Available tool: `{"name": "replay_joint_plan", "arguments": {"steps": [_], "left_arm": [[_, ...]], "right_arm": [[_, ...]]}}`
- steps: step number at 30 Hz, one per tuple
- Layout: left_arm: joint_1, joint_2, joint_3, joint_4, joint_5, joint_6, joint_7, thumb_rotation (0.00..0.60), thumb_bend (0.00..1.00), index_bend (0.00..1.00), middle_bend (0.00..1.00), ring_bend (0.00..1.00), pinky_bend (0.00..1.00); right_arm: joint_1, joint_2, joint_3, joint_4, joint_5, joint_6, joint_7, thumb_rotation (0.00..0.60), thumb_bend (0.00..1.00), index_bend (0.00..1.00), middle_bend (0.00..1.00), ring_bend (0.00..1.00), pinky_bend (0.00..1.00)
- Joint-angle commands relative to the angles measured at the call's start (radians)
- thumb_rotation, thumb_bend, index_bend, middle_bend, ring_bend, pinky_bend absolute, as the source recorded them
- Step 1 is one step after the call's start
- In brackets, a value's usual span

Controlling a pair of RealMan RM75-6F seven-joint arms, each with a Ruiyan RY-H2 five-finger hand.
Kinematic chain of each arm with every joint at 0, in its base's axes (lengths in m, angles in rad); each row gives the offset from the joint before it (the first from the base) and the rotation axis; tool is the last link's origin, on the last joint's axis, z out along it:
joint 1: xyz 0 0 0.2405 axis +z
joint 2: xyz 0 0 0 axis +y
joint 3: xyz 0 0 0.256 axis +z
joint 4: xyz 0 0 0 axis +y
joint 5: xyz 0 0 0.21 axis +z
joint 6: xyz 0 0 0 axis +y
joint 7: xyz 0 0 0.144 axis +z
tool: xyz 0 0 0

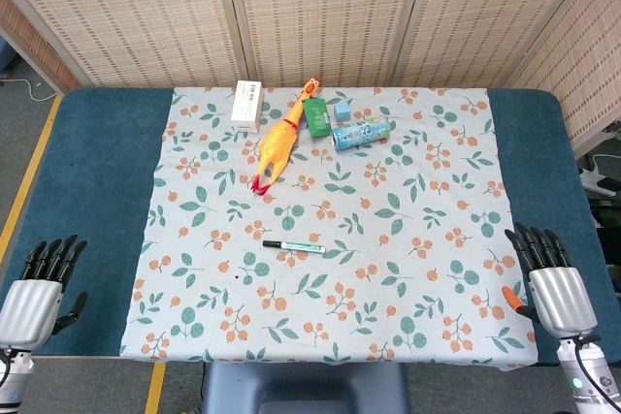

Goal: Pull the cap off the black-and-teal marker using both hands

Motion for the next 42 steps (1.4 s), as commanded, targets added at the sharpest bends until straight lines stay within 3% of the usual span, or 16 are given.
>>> {"name": "replay_joint_plan", "arguments": {"steps": [1,4,8,11,13,17,23,30,42], "left_arm": [[0.0,-0.008,0.0,-0.007,-0.009,-0.012,0.01,0.6,0.42,0.0,0.0,0.0,0.04],[-0.003,-0.01,0.005,-0.009,0.006,-0.012,0.008,0.6,0.42,0.0,0.0,0.0,0.04],[-0.007,-0.006,0.011,-0.012,0.019,-0.016,-0.005,0.6,0.42,0.0,0.0,0.0,0.04],[-0.011,0.001,0.013,-0.014,0.027,-0.019,-0.025,0.6,0.42,0.0,0.0,0.0,0.04],[-0.012,0.008,0.015,-0.013,0.031,-0.021,-0.041,0.6,0.42,0.0,0.0,0.0,0.04],[-0.015,0.024,0.016,-0.014,0.029,-0.028,-0.071,0.6,0.42,0.0,0.0,0.0,0.04],[-0.015,0.038,0.019,-0.012,0.018,-0.039,-0.094,0.6,0.42,0.0,0.0,0.0,0.04],[-0.013,0.046,0.02,-0.017,0.018,-0.036,-0.101,0.6,0.42,0.0,0.0,0.0,0.04],[-0.015,0.048,0.021,-0.023,0.01,-0.045,-0.095,0.6,0.42,0.0,0.0,0.0,0.04]], "right_arm": [[0.002,-0.018,-0.006,0.009,-0.004,-0.008,0.001,0.6,0.17,0.0,0.0,0.0,0.0],[0.007,-0.056,-0.005,0.008,-0.014,-0.007,0.001,0.6,0.17,0.0,0.0,0.0,0.0],[0.071,-0.133,0.022,-0.061,-0.006,-0.086,-0.064,0.6,0.17,0.0,0.03,0.0,0.0],[0.138,-0.218,0.076,-0.115,0.037,-0.152,-0.18,0.6,0.17,0.02,0.14,0.0,0.0],[0.179,-0.281,0.113,-0.131,0.088,-0.192,-0.265,0.6,0.17,0.09,0.22,0.0,0.0],[0.274,-0.417,0.175,-0.138,0.217,-0.278,-0.459,0.6,0.19,0.19,0.27,0.0,0.0],[0.399,-0.589,0.236,-0.055,0.387,-0.358,-0.614,0.6,0.23,0.22,0.29,0.0,0.0],[0.521,-0.743,0.275,0.084,0.471,-0.39,-0.687,0.6,0.25,0.28,0.32,0.0,0.0],[0.624,-0.837,0.282,0.241,0.553,-0.415,-0.725,0.6,0.29,0.32,0.34,0.0,0.0]]}}
